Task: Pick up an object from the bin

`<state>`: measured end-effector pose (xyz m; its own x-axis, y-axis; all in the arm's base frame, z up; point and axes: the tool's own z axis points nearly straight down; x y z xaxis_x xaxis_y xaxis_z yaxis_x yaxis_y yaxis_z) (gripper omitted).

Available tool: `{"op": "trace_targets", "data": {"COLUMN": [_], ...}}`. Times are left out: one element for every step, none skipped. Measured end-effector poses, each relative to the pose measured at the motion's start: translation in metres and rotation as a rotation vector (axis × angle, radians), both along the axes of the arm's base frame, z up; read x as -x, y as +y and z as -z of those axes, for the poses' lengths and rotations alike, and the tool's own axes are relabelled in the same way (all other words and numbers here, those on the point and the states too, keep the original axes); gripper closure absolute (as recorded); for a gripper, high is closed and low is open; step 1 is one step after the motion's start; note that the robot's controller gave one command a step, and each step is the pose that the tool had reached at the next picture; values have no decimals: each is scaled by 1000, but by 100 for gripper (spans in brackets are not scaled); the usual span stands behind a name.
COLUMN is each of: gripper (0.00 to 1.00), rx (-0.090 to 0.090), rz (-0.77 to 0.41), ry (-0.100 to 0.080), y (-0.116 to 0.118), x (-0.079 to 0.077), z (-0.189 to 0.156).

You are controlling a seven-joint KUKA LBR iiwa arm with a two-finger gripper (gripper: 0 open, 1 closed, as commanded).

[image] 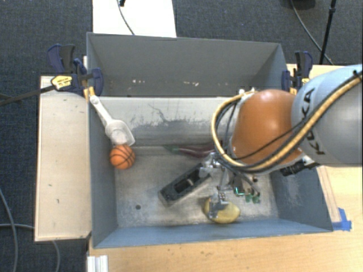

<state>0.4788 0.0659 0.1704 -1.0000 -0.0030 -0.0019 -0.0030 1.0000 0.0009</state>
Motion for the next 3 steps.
{"op": "trace_targets", "data": {"gripper": [100, 100, 100], "rx": [-12, -13, 1], "rz": [-8, -7, 36], "ry": [-10, -10, 3], "y": [14, 14, 17], "x": [-86, -86, -97], "z": [85, 85, -42]}}
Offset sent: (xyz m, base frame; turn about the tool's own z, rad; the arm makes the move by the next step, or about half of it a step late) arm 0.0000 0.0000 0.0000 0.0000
